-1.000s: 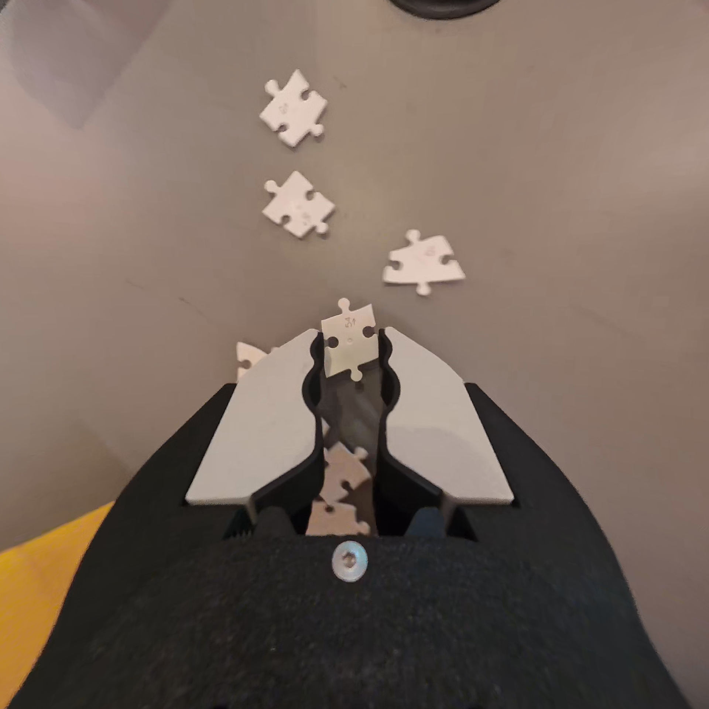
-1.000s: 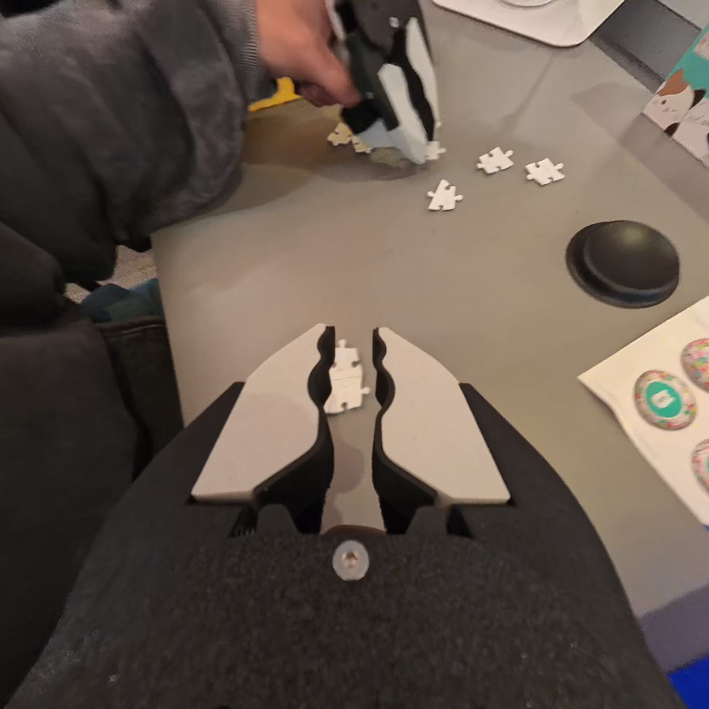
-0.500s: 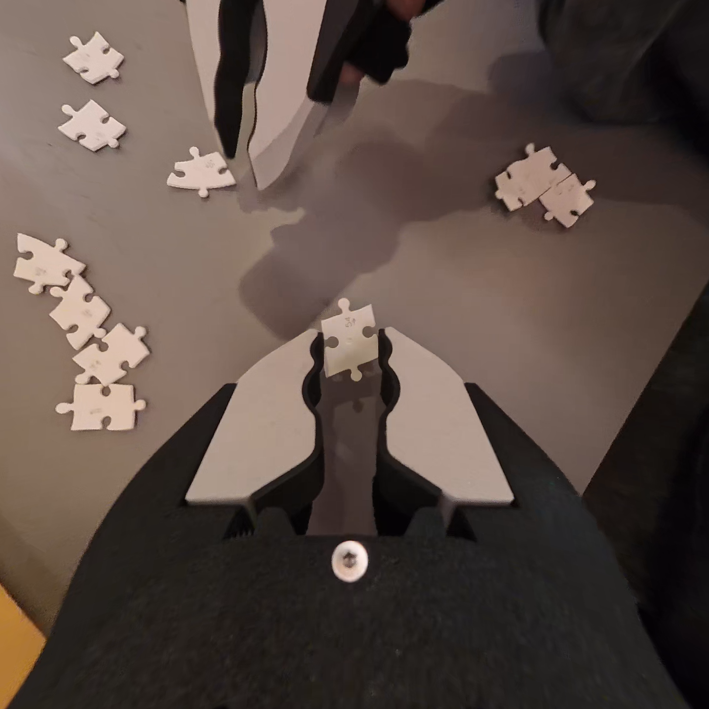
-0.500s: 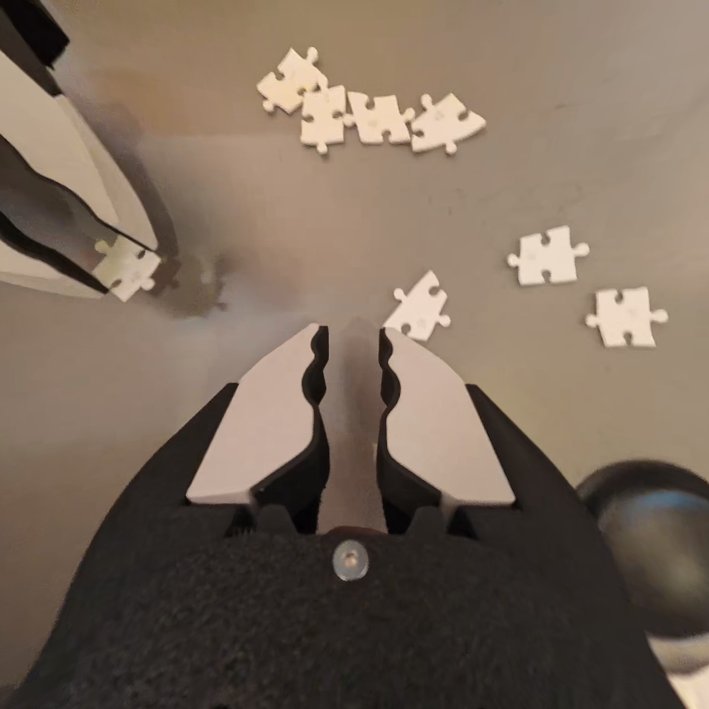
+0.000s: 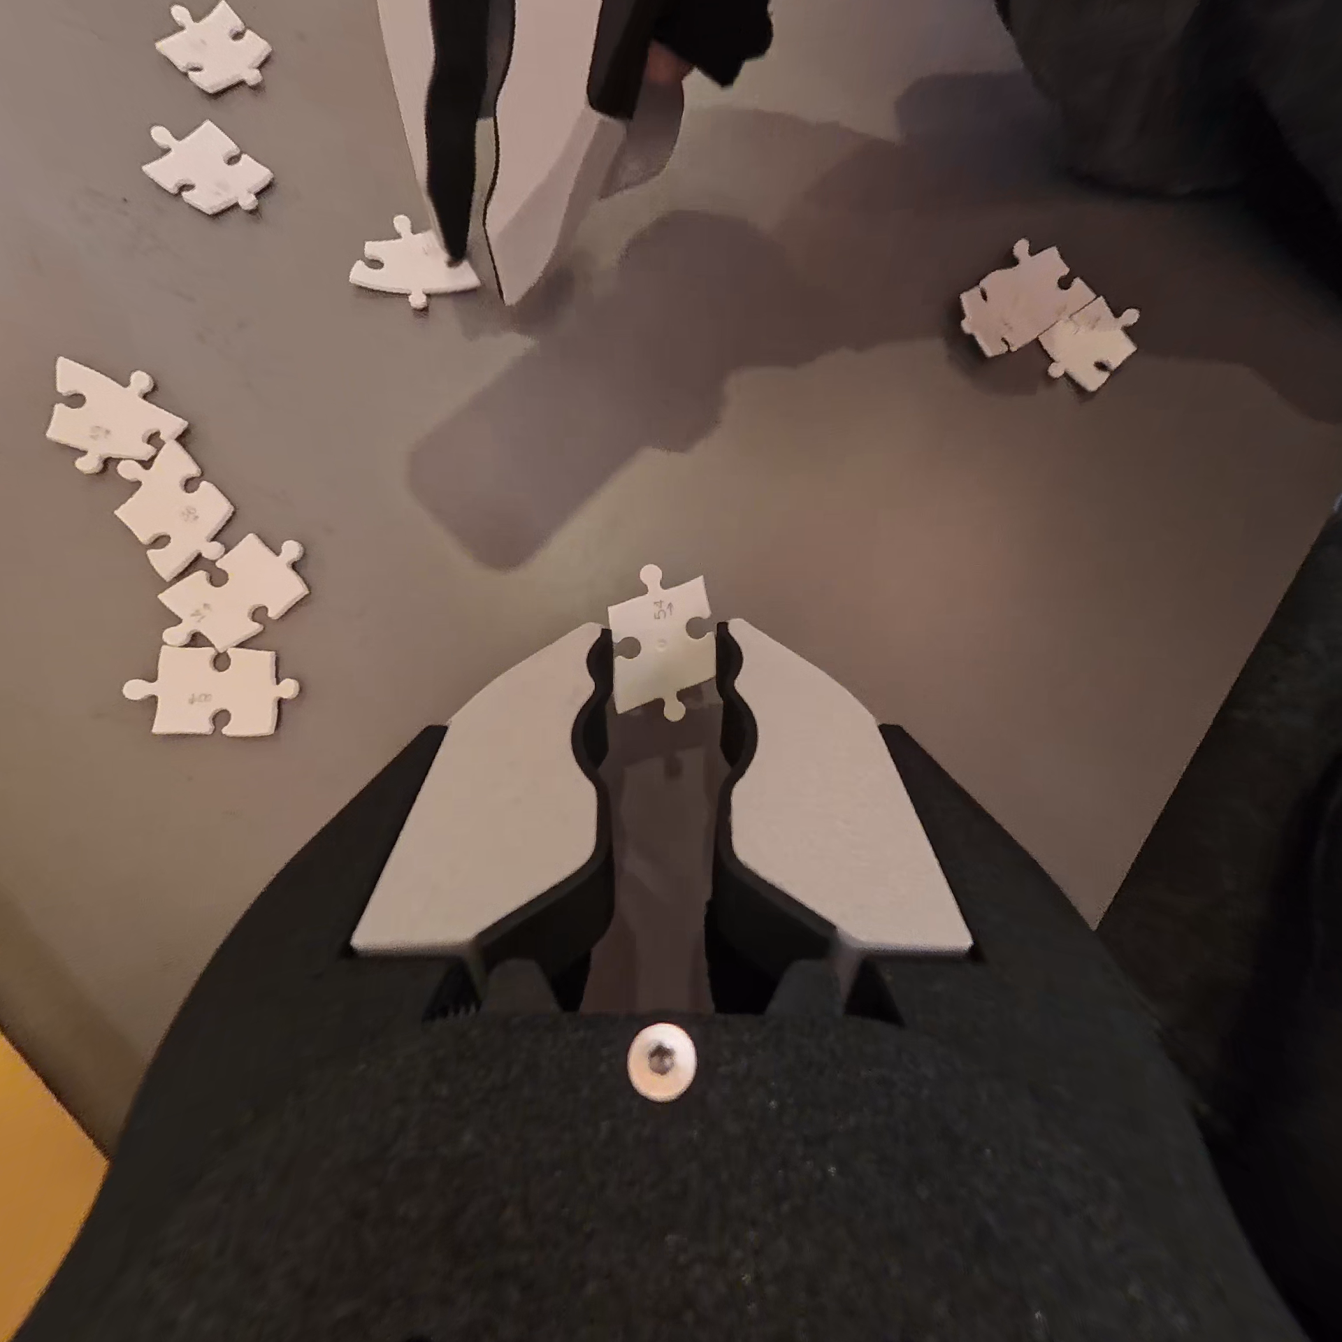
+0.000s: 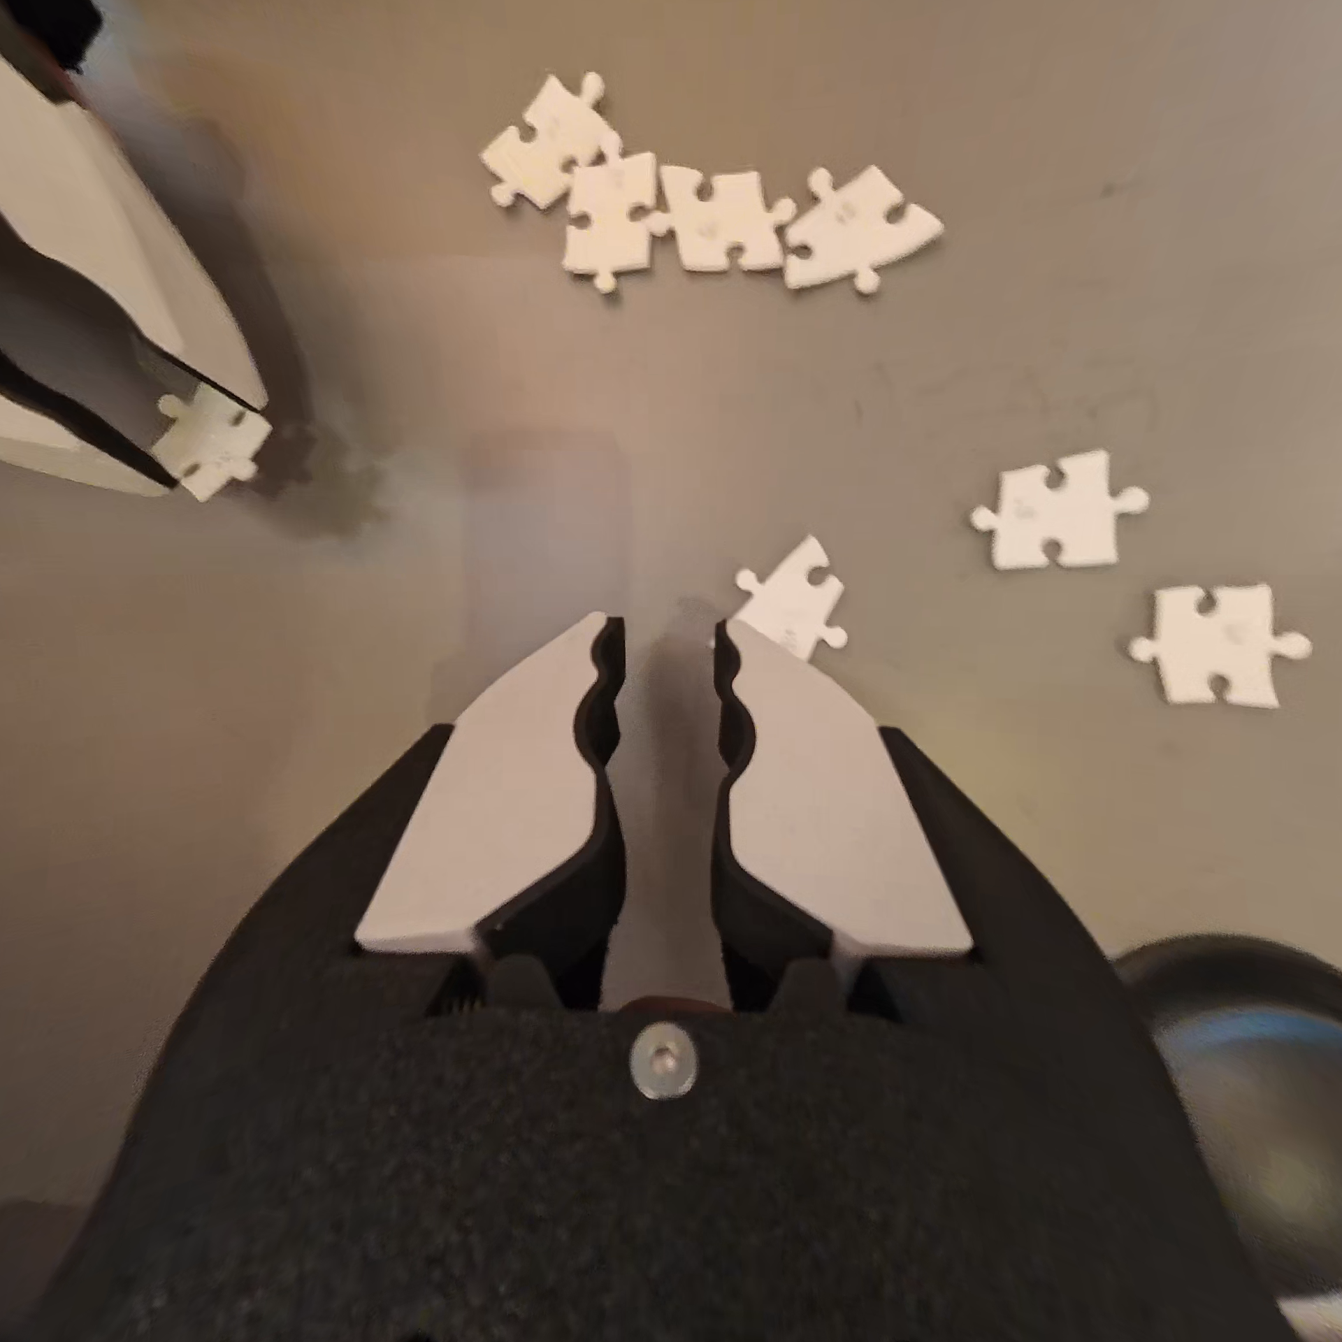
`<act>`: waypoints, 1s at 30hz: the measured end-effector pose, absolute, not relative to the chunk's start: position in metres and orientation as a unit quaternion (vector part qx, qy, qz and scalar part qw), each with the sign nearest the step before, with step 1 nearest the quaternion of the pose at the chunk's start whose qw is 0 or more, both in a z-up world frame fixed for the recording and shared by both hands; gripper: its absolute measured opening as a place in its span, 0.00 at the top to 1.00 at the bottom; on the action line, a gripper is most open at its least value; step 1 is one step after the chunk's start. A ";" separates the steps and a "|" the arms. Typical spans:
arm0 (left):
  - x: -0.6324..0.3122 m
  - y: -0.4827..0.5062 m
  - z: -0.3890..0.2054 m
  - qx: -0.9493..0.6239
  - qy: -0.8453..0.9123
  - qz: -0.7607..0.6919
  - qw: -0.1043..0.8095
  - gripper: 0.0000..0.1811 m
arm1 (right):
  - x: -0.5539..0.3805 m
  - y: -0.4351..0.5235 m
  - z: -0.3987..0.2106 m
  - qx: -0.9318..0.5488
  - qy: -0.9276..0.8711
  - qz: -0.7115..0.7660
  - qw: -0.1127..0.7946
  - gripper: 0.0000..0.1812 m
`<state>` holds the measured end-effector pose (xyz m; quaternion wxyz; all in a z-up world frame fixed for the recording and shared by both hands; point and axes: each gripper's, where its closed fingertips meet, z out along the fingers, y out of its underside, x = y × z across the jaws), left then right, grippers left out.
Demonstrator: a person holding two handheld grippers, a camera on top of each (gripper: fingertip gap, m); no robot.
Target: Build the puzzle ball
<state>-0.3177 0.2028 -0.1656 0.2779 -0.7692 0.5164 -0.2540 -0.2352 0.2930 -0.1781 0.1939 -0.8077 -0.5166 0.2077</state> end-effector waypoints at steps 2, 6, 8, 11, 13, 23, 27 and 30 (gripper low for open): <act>-0.318 0.203 -0.167 -0.770 0.517 -0.255 0.275 0.85 | -0.238 0.293 -0.187 -0.806 -0.530 0.188 0.187 0.87; -0.318 0.198 -0.169 -0.763 0.529 -0.254 0.271 0.85 | -0.230 0.295 -0.191 -0.813 -0.521 0.188 0.176 0.87; -0.317 0.194 -0.170 -0.756 0.541 -0.256 0.266 0.85 | -0.221 0.293 -0.190 -0.815 -0.523 0.184 0.168 0.87; -0.316 0.189 -0.175 -0.751 0.554 -0.255 0.254 0.85 | -0.211 0.296 -0.186 -0.814 -0.528 0.167 0.176 0.87; -0.316 0.189 -0.178 -0.751 0.557 -0.248 0.252 0.85 | -0.212 0.298 -0.182 -0.813 -0.524 0.171 0.185 0.87; -0.319 0.192 -0.180 -0.756 0.556 -0.236 0.253 0.85 | -0.220 0.301 -0.195 -0.804 -0.542 0.155 0.189 0.85; -0.321 0.195 -0.180 -0.758 0.553 -0.235 0.254 0.85 | -0.226 0.304 -0.181 -0.789 -0.557 0.154 0.208 0.86; -0.323 0.197 -0.182 -0.759 0.555 -0.223 0.257 0.85 | -0.225 0.307 -0.182 -0.789 -0.565 0.137 0.196 0.87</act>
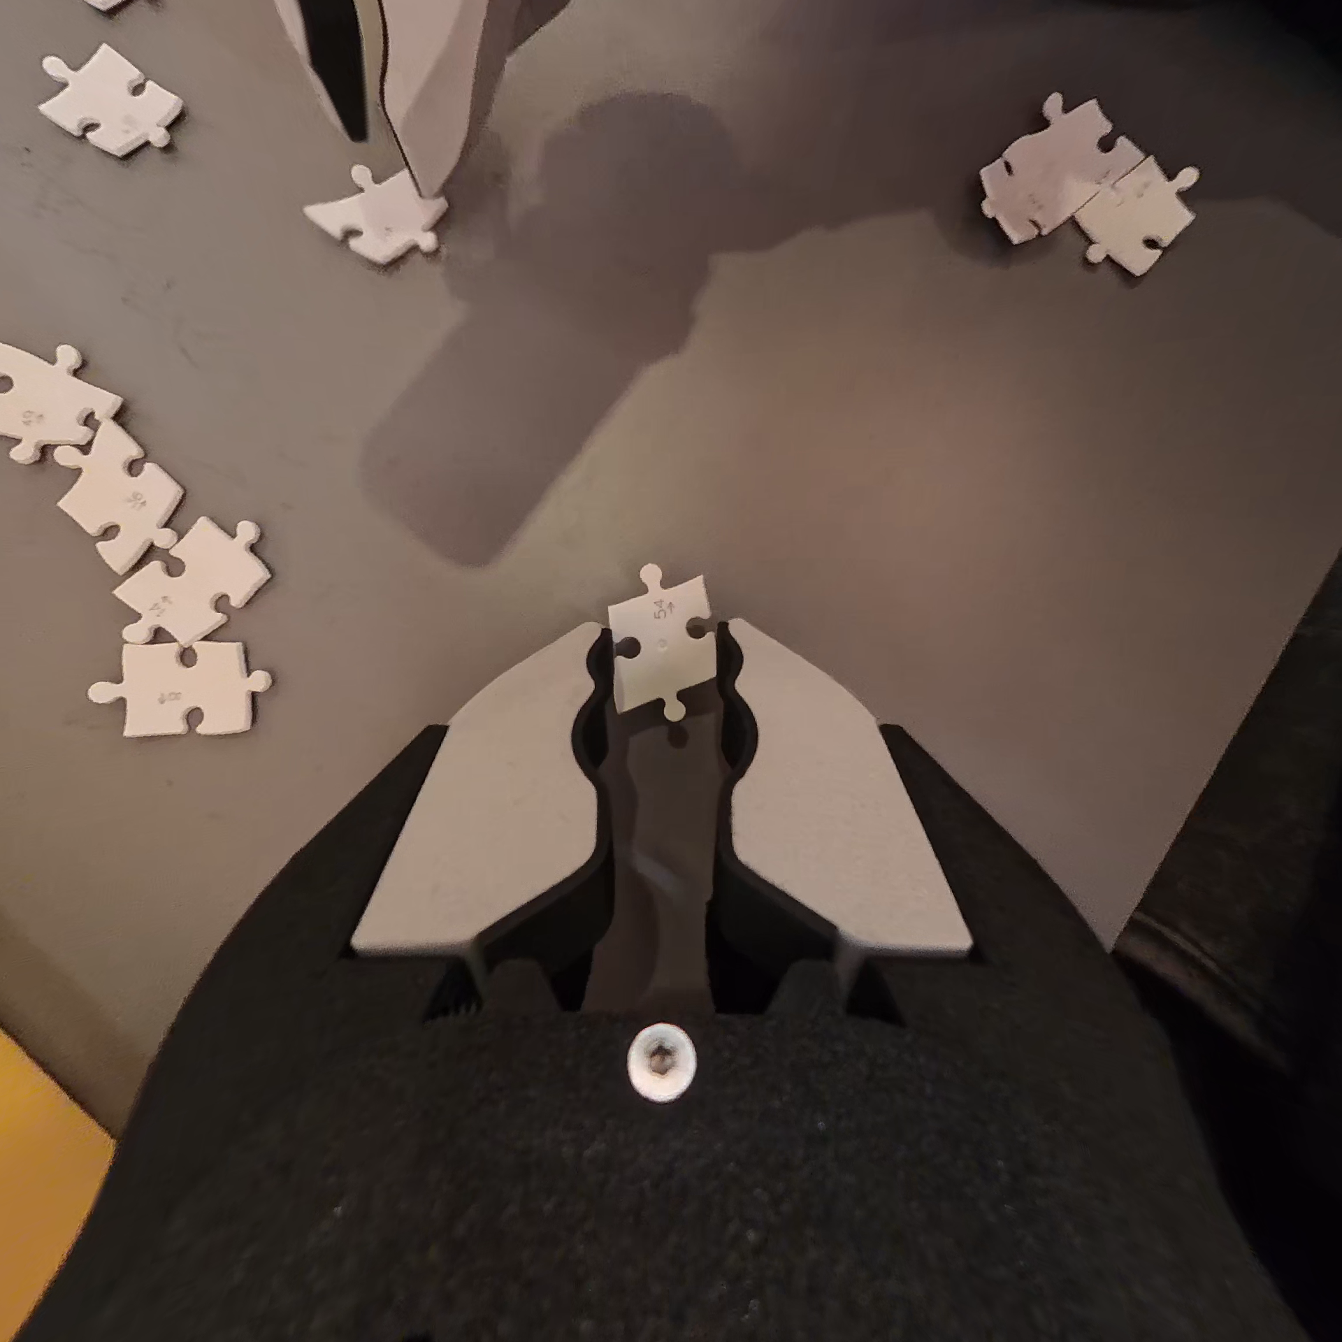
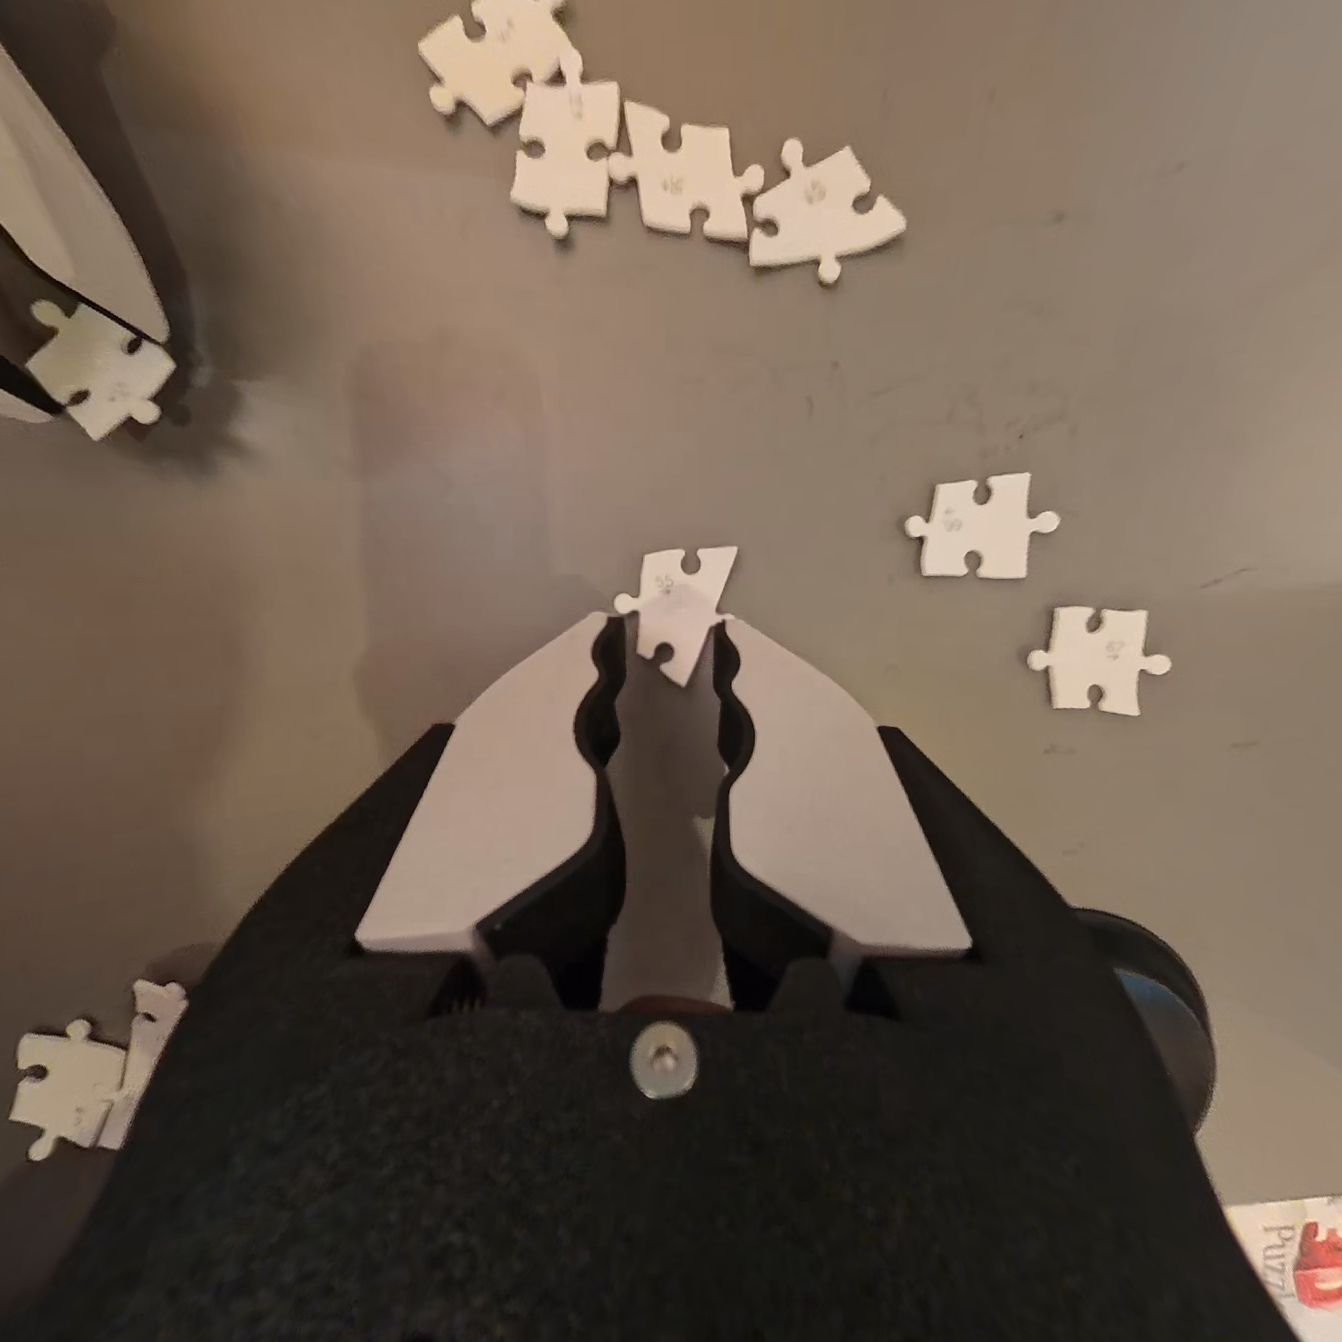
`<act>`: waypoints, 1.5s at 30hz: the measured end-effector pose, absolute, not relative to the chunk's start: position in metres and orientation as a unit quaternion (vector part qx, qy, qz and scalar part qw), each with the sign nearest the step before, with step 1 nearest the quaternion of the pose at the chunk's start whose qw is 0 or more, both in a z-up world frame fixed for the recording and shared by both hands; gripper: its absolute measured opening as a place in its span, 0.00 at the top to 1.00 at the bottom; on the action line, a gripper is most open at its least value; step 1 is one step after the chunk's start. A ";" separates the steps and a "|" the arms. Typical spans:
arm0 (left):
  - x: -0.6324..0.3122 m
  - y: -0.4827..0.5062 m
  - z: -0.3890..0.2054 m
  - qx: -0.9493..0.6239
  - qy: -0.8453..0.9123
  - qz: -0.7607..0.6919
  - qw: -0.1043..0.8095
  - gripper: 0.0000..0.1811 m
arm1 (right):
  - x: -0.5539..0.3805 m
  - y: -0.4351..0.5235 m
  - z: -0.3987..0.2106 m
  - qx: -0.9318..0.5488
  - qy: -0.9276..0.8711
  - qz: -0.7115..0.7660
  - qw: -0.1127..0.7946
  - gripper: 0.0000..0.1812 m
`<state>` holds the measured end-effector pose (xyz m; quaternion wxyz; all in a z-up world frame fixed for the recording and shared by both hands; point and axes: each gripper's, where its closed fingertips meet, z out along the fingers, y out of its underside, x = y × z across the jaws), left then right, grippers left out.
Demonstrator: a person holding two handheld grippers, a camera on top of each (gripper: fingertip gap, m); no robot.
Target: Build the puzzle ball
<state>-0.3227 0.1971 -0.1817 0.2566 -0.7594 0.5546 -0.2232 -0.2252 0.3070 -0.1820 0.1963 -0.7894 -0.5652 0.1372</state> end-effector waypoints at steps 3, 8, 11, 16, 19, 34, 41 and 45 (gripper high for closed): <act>-0.324 0.199 -0.184 -0.760 0.560 -0.202 0.261 0.85 | -0.223 0.304 -0.191 -0.798 -0.559 0.135 0.179 0.88; -0.325 0.203 -0.188 -0.763 0.558 -0.189 0.266 0.85 | -0.225 0.305 -0.185 -0.792 -0.564 0.127 0.197 0.87; -0.325 0.208 -0.185 -0.766 0.549 -0.186 0.278 0.85 | -0.221 0.315 -0.176 -0.792 -0.558 0.126 0.214 0.86; -0.325 0.215 -0.184 -0.773 0.536 -0.167 0.294 0.85 | -0.220 0.310 -0.192 -0.809 -0.544 0.132 0.182 0.84; -0.323 0.214 -0.186 -0.774 0.538 -0.163 0.291 0.85 | -0.221 0.309 -0.196 -0.814 -0.536 0.115 0.192 0.85; -0.310 0.202 -0.192 -0.761 0.560 -0.159 0.287 0.85 | -0.239 0.232 -0.161 -0.857 -0.470 0.118 0.175 0.90; -0.301 0.190 -0.189 -0.746 0.574 -0.187 0.281 0.85 | -0.249 0.189 -0.172 -0.859 -0.471 0.091 0.179 0.90; -0.296 0.179 -0.185 -0.721 0.600 -0.205 0.280 0.85 | -0.259 0.171 -0.177 -0.808 -0.548 0.127 0.172 0.90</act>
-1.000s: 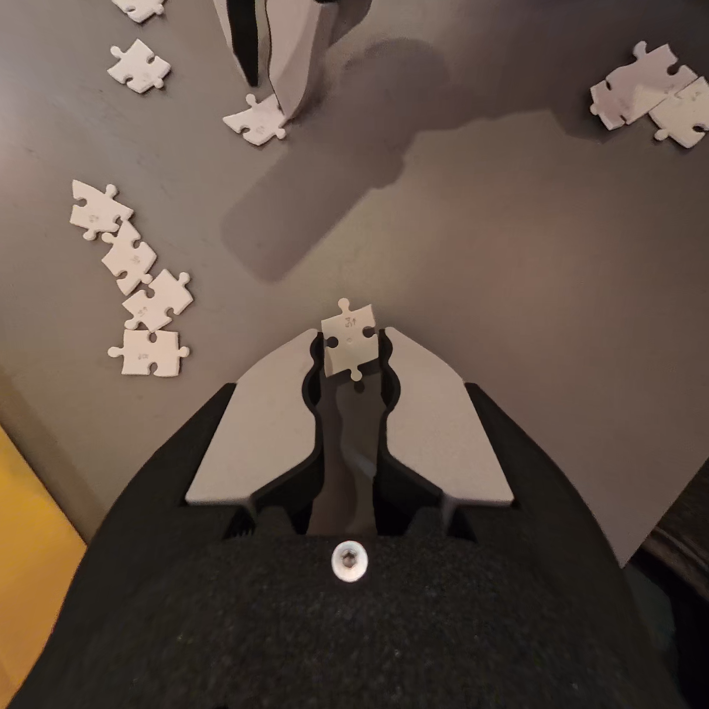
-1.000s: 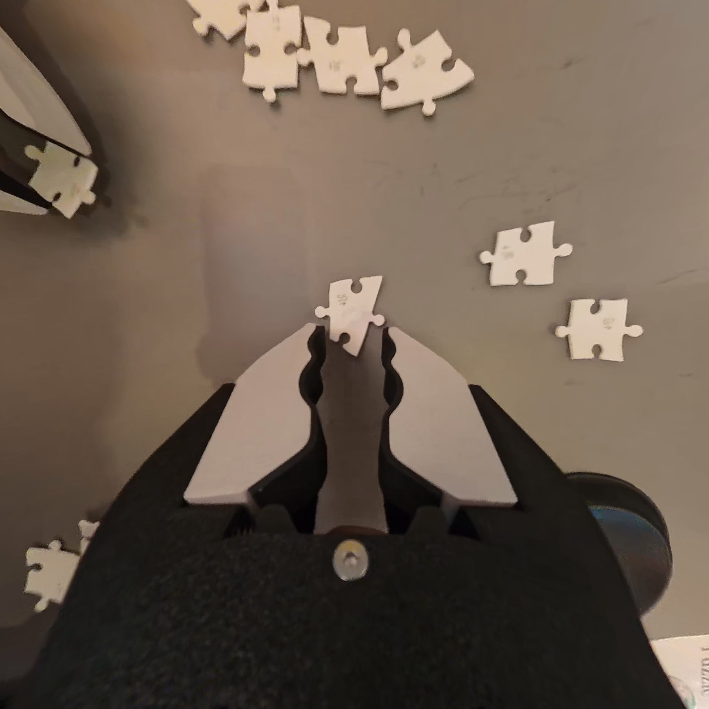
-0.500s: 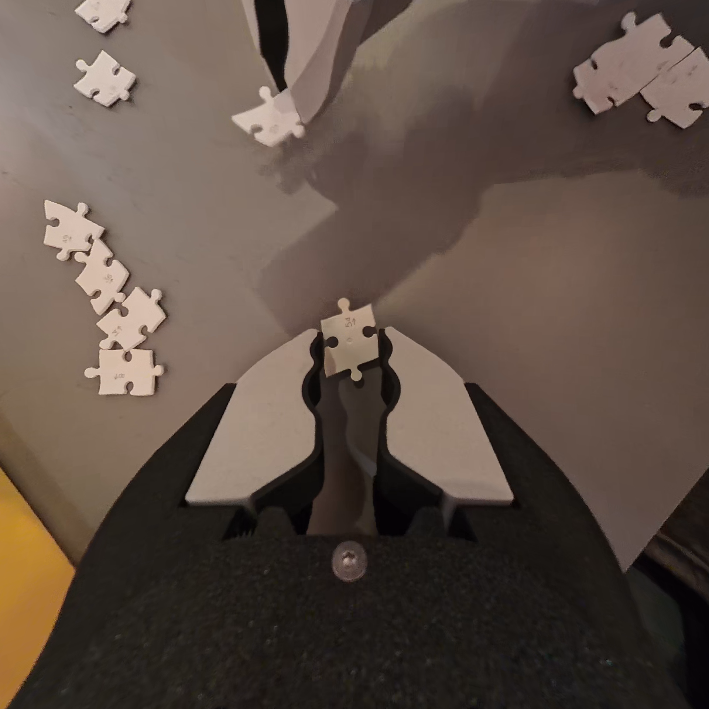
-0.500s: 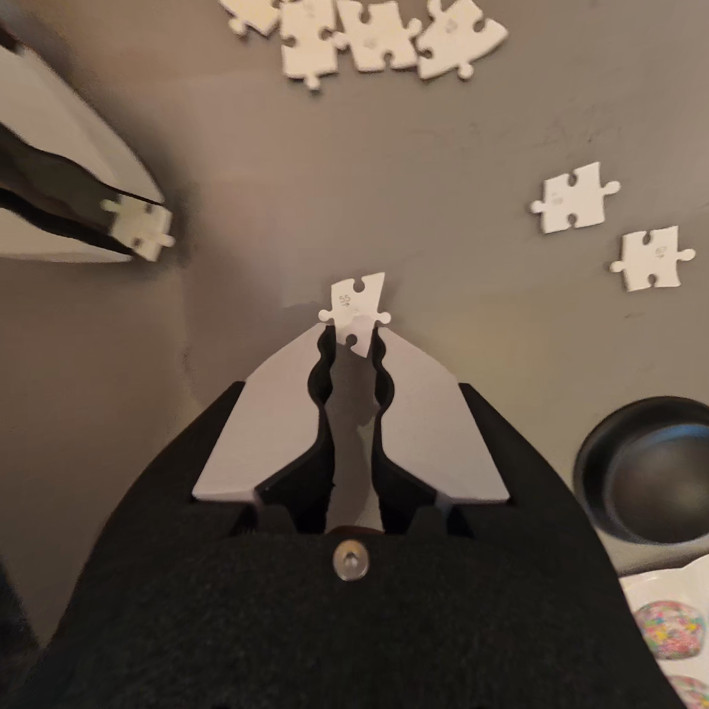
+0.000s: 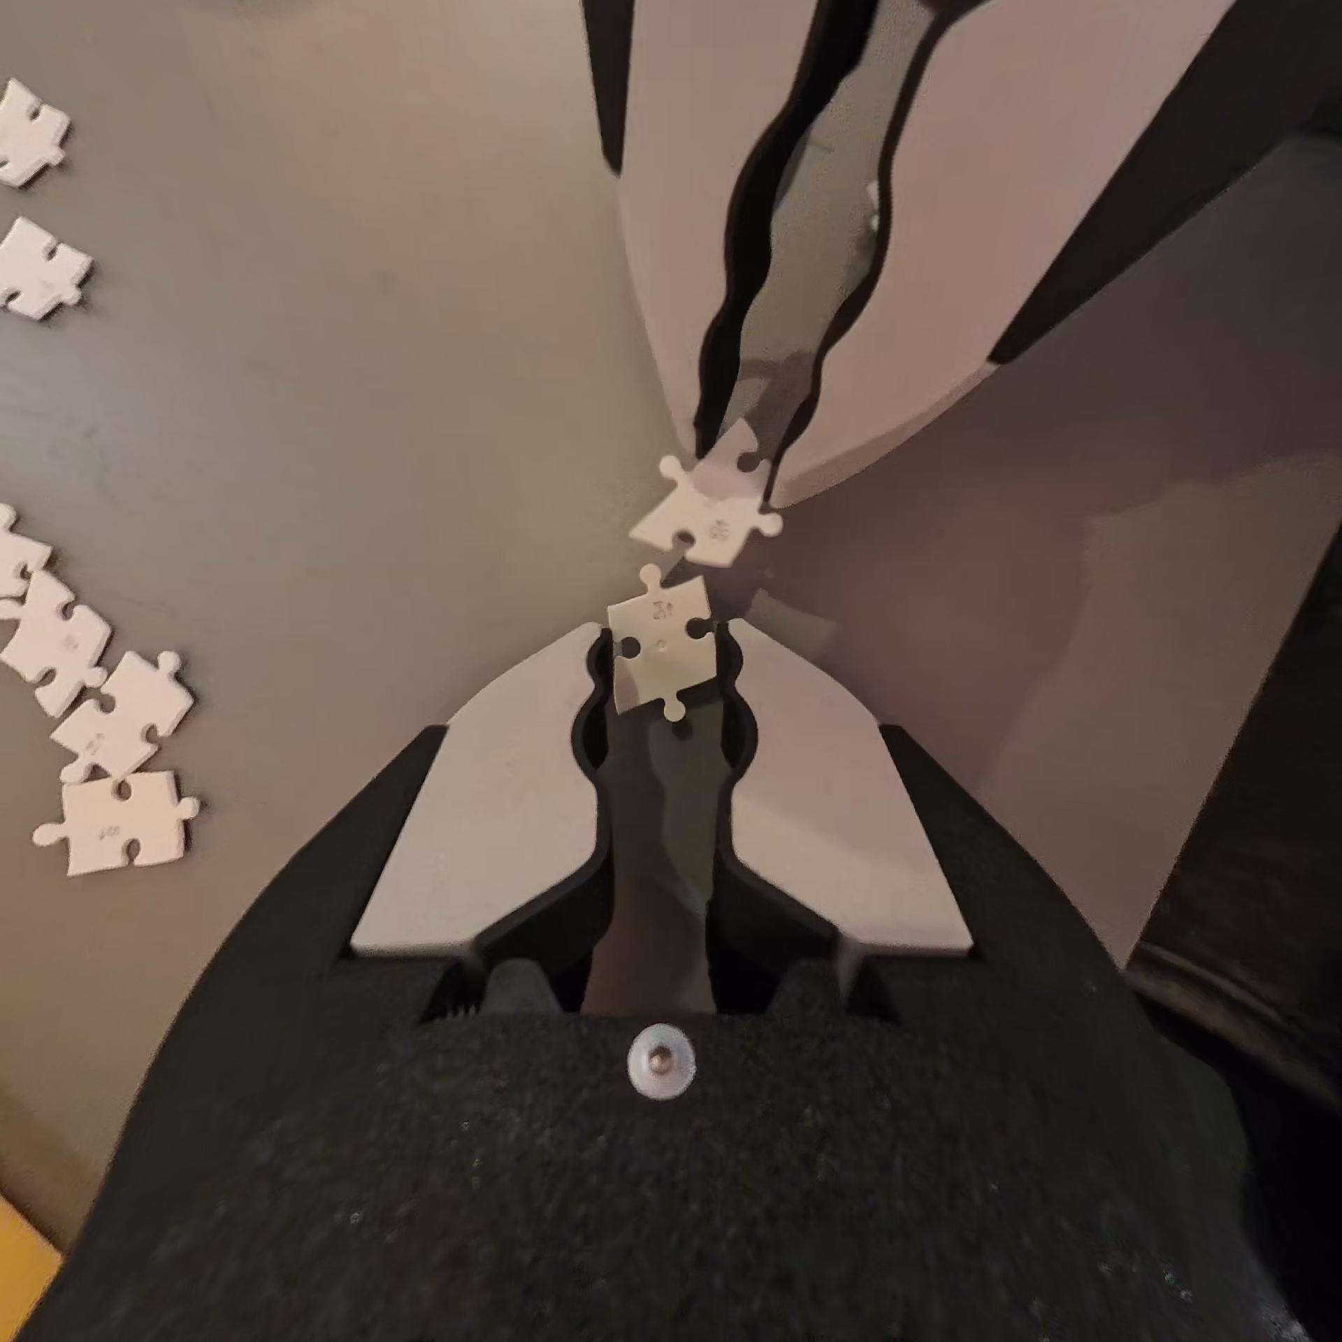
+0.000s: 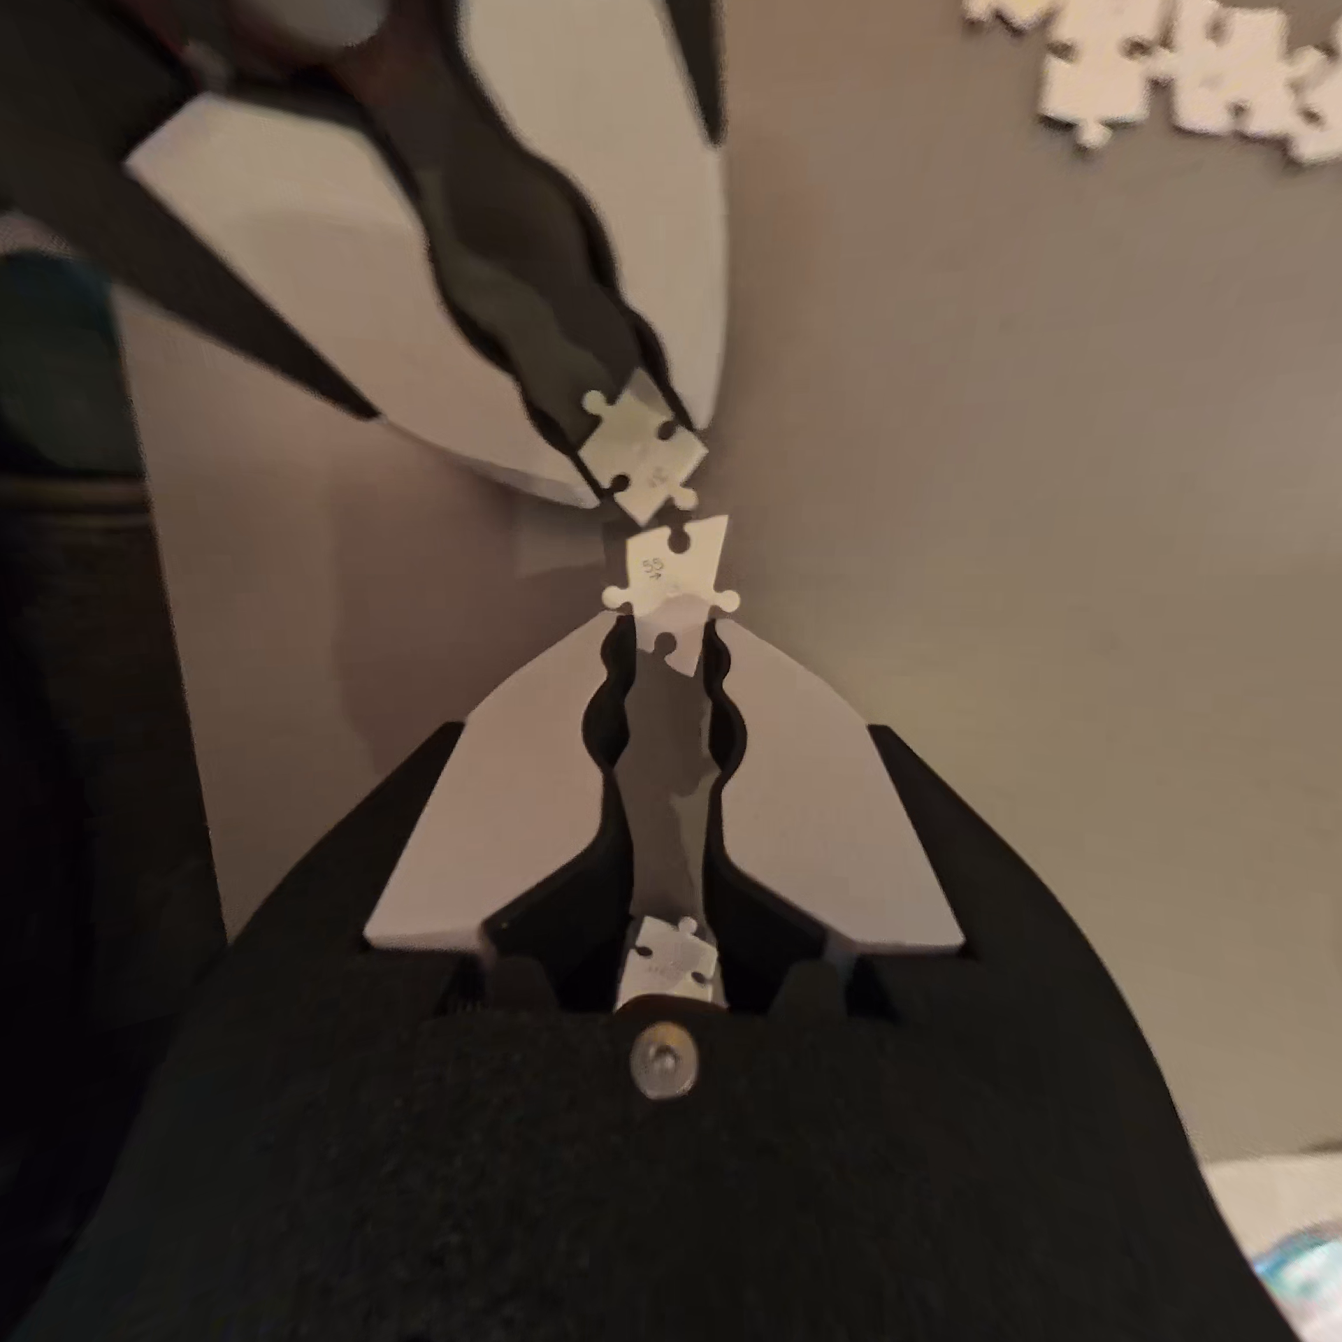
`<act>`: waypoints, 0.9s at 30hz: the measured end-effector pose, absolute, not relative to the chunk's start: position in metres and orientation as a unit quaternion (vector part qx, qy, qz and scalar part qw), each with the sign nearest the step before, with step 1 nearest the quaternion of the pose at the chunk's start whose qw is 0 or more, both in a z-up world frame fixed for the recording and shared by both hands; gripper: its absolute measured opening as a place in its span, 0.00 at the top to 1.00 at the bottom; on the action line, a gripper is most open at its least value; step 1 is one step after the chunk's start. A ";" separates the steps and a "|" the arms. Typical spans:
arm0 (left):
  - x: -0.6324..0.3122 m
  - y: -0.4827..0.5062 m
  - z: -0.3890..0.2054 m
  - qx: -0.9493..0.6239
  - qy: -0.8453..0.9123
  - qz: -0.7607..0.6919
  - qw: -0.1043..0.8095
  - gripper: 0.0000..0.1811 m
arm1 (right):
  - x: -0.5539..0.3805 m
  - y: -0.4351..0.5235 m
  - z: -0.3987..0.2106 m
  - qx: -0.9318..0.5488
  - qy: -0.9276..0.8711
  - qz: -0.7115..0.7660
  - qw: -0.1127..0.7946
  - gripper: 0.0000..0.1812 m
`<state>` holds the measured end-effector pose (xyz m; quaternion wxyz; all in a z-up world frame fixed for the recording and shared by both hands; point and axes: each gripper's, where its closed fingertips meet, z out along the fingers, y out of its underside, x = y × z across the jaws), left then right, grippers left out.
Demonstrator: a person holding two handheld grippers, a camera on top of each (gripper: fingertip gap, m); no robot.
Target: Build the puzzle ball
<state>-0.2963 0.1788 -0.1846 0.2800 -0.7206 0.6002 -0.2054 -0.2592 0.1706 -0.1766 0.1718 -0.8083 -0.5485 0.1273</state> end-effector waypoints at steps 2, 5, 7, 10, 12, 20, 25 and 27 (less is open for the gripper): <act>-0.296 0.174 -0.185 -0.711 0.612 -0.210 0.275 0.85 | -0.255 0.172 -0.181 -0.783 -0.587 0.113 0.175 0.90; -0.295 0.169 -0.188 -0.703 0.625 -0.210 0.267 0.85 | -0.254 0.175 -0.184 -0.748 -0.630 0.104 0.181 0.90; -0.294 0.166 -0.190 -0.702 0.630 -0.210 0.257 0.85 | -0.255 0.173 -0.186 -0.724 -0.658 0.104 0.178 0.90; -0.293 0.164 -0.194 -0.701 0.635 -0.208 0.249 0.85 | -0.254 0.171 -0.191 -0.697 -0.690 0.101 0.169 0.90; -0.292 0.164 -0.194 -0.698 0.639 -0.209 0.246 0.85 | -0.252 0.170 -0.193 -0.685 -0.703 0.102 0.164 0.90; -0.288 0.163 -0.194 -0.688 0.652 -0.210 0.239 0.85 | -0.254 0.167 -0.191 -0.653 -0.731 0.100 0.172 0.90; -0.289 0.162 -0.194 -0.685 0.654 -0.213 0.238 0.85 | -0.255 0.168 -0.191 -0.648 -0.736 0.099 0.169 0.90; -0.290 0.163 -0.194 -0.685 0.654 -0.213 0.239 0.85 | -0.255 0.167 -0.191 -0.646 -0.739 0.102 0.164 0.90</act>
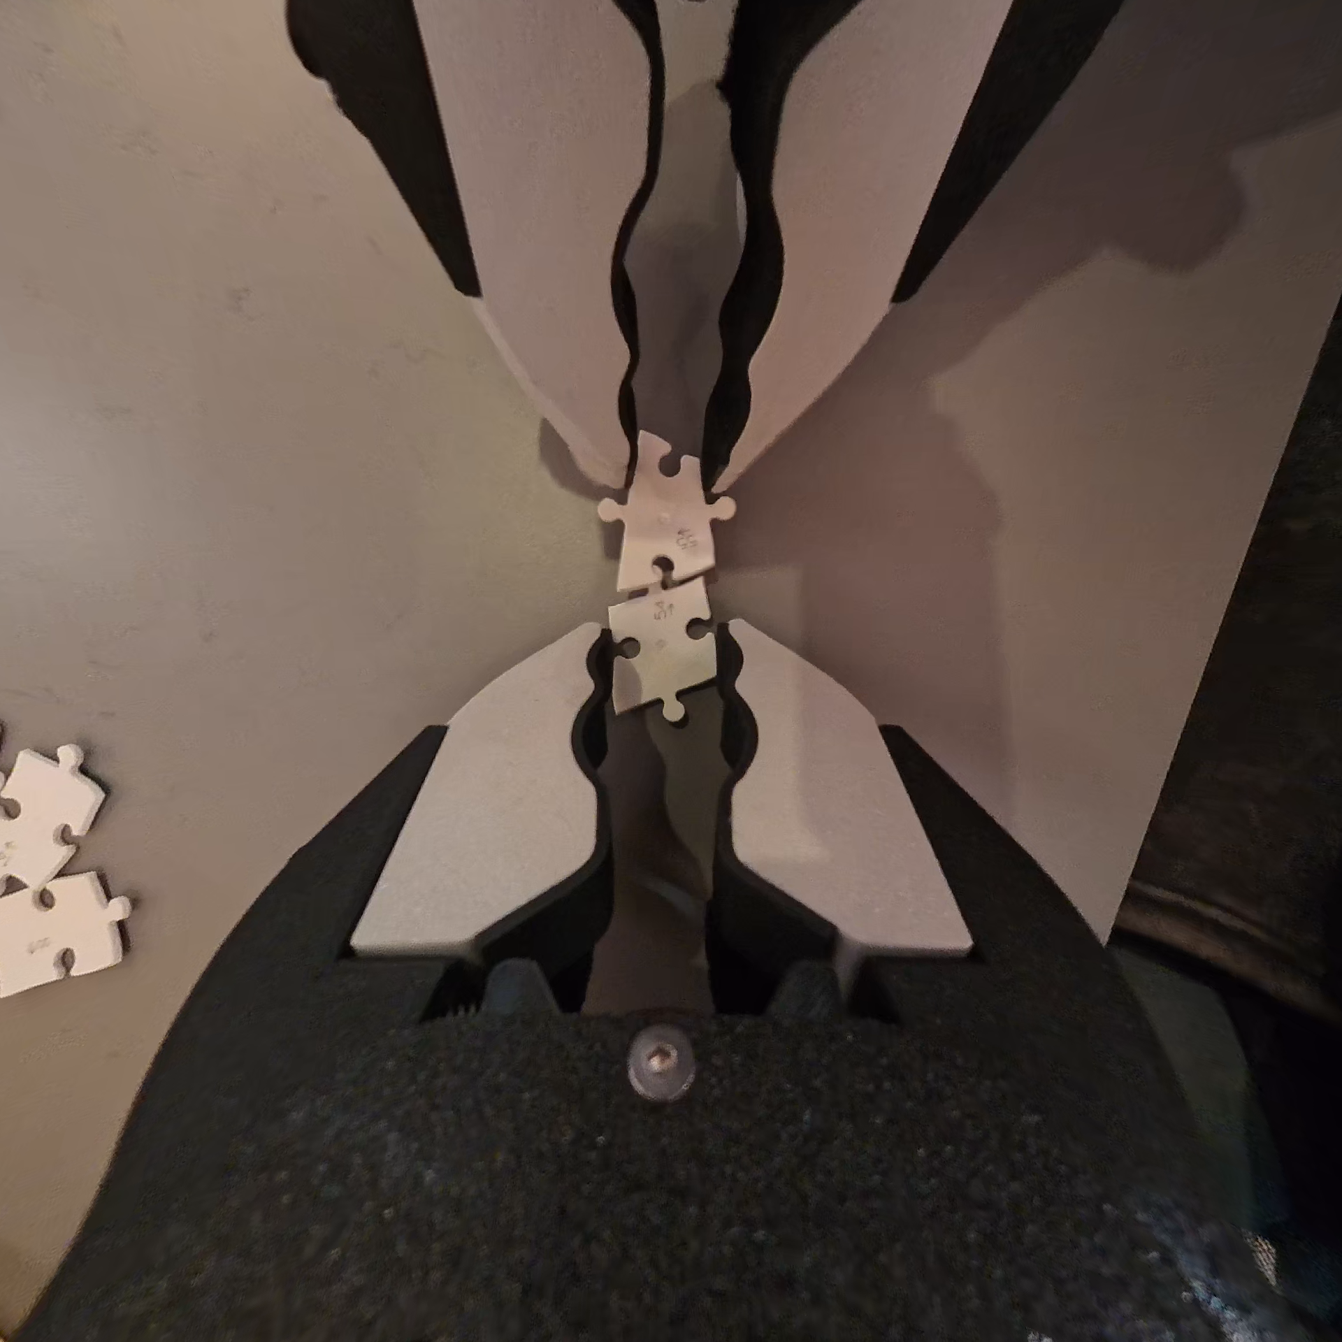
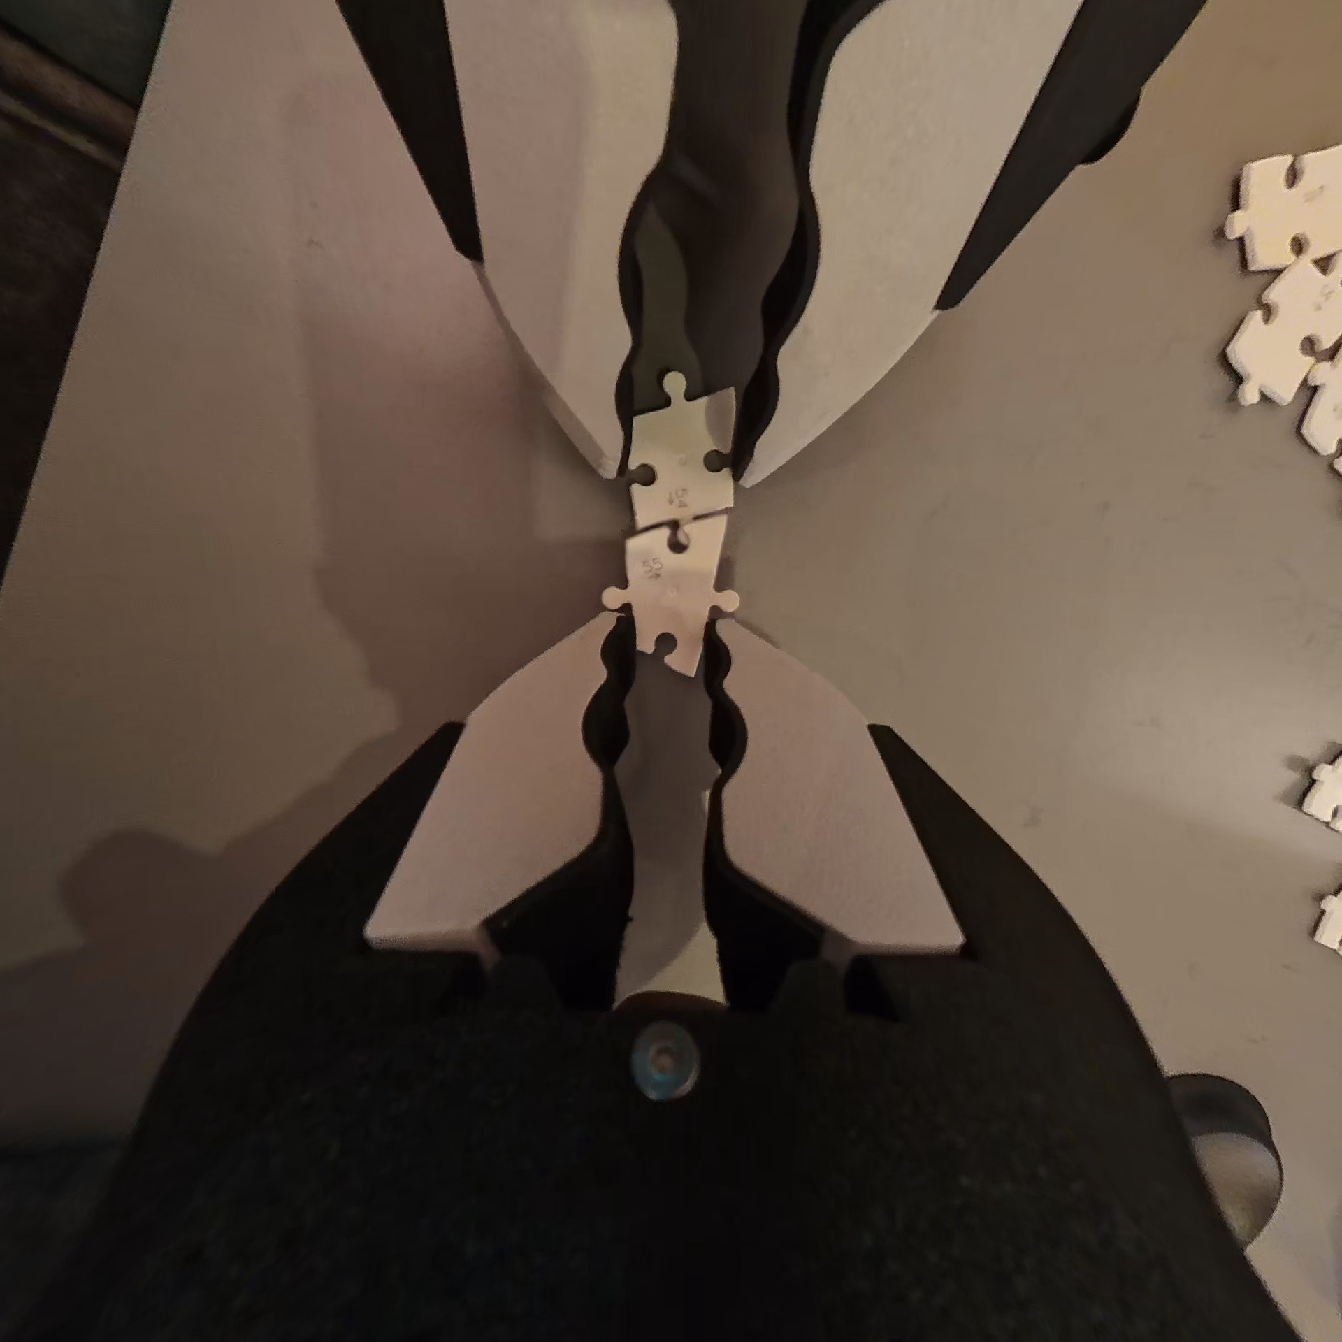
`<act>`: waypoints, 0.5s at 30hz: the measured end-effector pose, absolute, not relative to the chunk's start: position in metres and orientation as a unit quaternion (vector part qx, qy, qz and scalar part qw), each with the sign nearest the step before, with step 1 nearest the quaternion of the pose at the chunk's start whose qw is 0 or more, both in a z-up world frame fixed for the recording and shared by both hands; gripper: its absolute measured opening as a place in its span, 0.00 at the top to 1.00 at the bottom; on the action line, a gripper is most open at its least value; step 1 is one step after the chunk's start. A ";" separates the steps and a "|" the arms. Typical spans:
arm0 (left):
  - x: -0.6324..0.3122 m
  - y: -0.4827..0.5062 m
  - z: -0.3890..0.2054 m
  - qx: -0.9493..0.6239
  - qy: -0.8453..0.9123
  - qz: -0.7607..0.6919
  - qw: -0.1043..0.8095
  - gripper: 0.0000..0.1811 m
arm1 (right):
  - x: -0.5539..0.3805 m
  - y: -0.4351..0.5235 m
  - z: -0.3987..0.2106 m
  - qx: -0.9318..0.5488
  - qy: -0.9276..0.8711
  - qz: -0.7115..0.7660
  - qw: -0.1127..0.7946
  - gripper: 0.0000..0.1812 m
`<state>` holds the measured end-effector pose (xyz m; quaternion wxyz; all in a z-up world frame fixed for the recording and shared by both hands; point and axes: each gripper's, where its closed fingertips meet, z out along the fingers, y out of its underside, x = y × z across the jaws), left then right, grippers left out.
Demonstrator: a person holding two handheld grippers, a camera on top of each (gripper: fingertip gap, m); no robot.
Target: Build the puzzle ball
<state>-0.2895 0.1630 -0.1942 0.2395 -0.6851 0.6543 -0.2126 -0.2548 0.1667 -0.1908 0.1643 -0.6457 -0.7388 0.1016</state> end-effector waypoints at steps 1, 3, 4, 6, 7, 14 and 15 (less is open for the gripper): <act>-0.290 0.163 -0.194 -0.685 0.654 -0.214 0.240 0.85 | -0.255 0.168 -0.191 -0.646 -0.738 0.100 0.166 0.90; -0.290 0.163 -0.194 -0.686 0.652 -0.218 0.239 0.85 | -0.257 0.169 -0.192 -0.645 -0.738 0.100 0.170 0.90; -0.290 0.163 -0.194 -0.685 0.652 -0.219 0.239 0.85 | -0.258 0.168 -0.193 -0.644 -0.739 0.103 0.172 0.90; -0.290 0.163 -0.194 -0.686 0.652 -0.217 0.240 0.85 | -0.259 0.170 -0.194 -0.640 -0.740 0.102 0.181 0.90; -0.290 0.164 -0.194 -0.686 0.652 -0.217 0.240 0.85 | -0.260 0.169 -0.194 -0.639 -0.740 0.105 0.180 0.90; -0.290 0.163 -0.194 -0.686 0.651 -0.217 0.242 0.85 | -0.257 0.170 -0.183 -0.639 -0.733 0.108 0.204 0.88; -0.290 0.163 -0.194 -0.686 0.650 -0.218 0.242 0.85 | -0.259 0.169 -0.178 -0.639 -0.730 0.115 0.213 0.88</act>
